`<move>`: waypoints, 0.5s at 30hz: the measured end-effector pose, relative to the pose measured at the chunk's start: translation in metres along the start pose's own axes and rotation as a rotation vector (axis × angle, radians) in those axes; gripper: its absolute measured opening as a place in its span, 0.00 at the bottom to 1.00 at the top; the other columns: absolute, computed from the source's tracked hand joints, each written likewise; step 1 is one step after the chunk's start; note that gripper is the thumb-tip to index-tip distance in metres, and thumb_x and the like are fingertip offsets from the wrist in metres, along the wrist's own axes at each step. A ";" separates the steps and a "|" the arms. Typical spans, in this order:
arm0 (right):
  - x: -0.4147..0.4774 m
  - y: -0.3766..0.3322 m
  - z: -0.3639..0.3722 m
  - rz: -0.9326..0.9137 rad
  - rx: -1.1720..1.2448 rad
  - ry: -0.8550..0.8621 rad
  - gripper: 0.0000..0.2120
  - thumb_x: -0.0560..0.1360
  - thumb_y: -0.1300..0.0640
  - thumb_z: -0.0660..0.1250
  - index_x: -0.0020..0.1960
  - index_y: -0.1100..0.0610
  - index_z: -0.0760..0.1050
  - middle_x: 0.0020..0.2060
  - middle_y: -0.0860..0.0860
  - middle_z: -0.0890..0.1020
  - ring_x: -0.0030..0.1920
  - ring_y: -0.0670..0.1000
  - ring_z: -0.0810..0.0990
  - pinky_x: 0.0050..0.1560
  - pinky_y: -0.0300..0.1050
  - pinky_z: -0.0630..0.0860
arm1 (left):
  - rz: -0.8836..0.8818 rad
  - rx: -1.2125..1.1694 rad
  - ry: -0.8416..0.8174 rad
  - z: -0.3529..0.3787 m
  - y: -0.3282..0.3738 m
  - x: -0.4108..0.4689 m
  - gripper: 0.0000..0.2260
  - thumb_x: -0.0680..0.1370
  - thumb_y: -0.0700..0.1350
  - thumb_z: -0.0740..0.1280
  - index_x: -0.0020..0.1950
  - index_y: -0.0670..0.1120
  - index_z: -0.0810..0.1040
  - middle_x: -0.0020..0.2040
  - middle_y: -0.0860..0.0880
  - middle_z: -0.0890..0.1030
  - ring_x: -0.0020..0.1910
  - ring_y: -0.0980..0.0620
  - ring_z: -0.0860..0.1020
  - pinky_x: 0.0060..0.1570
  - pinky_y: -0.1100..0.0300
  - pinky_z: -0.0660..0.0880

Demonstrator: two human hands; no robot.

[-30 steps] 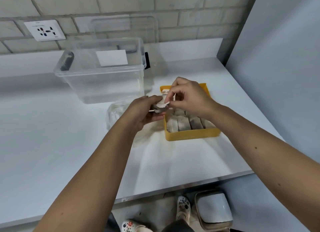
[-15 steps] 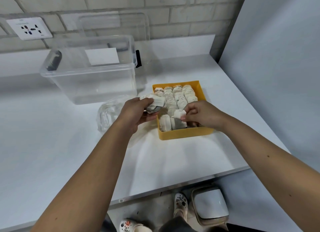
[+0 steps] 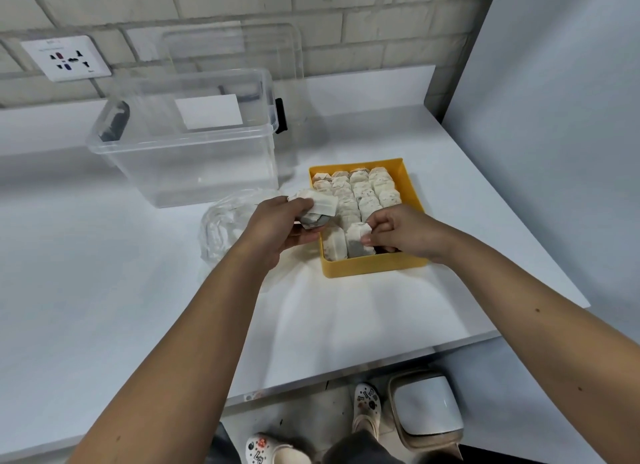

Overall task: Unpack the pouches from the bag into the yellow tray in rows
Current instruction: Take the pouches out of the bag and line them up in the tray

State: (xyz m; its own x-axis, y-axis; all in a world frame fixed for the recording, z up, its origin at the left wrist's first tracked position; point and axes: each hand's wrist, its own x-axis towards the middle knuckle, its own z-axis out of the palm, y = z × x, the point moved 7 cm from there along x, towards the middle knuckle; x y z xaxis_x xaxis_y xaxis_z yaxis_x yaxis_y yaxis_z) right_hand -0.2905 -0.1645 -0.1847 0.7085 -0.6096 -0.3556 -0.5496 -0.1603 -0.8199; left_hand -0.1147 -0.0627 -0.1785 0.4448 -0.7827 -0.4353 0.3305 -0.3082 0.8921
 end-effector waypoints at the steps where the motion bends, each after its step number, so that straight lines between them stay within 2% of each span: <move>1: 0.000 0.001 0.001 -0.001 -0.027 0.011 0.05 0.74 0.60 0.73 0.42 0.55 0.77 0.27 0.45 0.77 0.30 0.44 0.72 0.38 0.39 0.69 | 0.001 -0.003 -0.004 0.001 0.000 -0.001 0.04 0.79 0.39 0.67 0.53 0.39 0.78 0.48 0.41 0.84 0.39 0.46 0.85 0.41 0.56 0.83; 4: 0.003 0.000 -0.002 -0.022 -0.140 0.127 0.08 0.71 0.59 0.76 0.44 0.54 0.77 0.32 0.46 0.82 0.34 0.43 0.79 0.37 0.31 0.72 | 0.001 -0.020 -0.012 0.003 0.001 -0.003 0.03 0.80 0.38 0.67 0.51 0.39 0.78 0.45 0.42 0.84 0.36 0.47 0.85 0.37 0.57 0.82; 6: 0.004 -0.003 -0.003 -0.051 -0.221 0.214 0.11 0.68 0.59 0.79 0.44 0.54 0.78 0.33 0.47 0.82 0.33 0.41 0.78 0.33 0.28 0.70 | 0.001 -0.032 -0.030 0.005 0.001 -0.005 0.03 0.80 0.37 0.66 0.51 0.39 0.79 0.42 0.44 0.84 0.35 0.47 0.85 0.34 0.59 0.81; 9: 0.004 -0.003 -0.002 -0.059 -0.293 0.249 0.13 0.65 0.58 0.80 0.44 0.54 0.77 0.34 0.47 0.81 0.33 0.42 0.77 0.35 0.34 0.72 | -0.002 -0.039 -0.056 0.008 0.000 -0.007 0.03 0.80 0.38 0.67 0.51 0.40 0.79 0.40 0.45 0.85 0.36 0.48 0.85 0.33 0.59 0.81; 11: 0.004 -0.008 -0.006 -0.093 -0.248 0.285 0.12 0.67 0.57 0.79 0.45 0.54 0.77 0.36 0.48 0.81 0.35 0.44 0.77 0.39 0.38 0.73 | -0.007 -0.040 -0.074 0.010 -0.002 -0.007 0.03 0.80 0.39 0.67 0.51 0.40 0.80 0.41 0.46 0.85 0.38 0.47 0.86 0.34 0.58 0.82; 13: 0.000 -0.021 -0.016 -0.178 -0.136 0.387 0.05 0.73 0.57 0.73 0.48 0.54 0.79 0.41 0.48 0.82 0.41 0.45 0.78 0.43 0.37 0.73 | -0.009 -0.034 -0.099 0.012 -0.003 -0.007 0.04 0.80 0.40 0.67 0.52 0.41 0.80 0.44 0.45 0.86 0.41 0.45 0.86 0.40 0.54 0.84; 15: -0.002 -0.036 -0.020 -0.242 -0.036 0.441 0.04 0.77 0.54 0.69 0.50 0.54 0.80 0.46 0.45 0.82 0.44 0.40 0.78 0.45 0.33 0.73 | -0.010 -0.026 -0.122 0.016 -0.003 -0.007 0.05 0.80 0.41 0.67 0.53 0.40 0.80 0.47 0.43 0.86 0.44 0.42 0.86 0.44 0.53 0.84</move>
State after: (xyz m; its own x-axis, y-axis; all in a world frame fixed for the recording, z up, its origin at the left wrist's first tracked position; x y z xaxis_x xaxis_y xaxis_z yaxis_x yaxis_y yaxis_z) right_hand -0.2812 -0.1730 -0.1448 0.5675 -0.8202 0.0725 -0.4126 -0.3595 -0.8369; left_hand -0.1321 -0.0646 -0.1762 0.3370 -0.8404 -0.4244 0.3562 -0.3034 0.8838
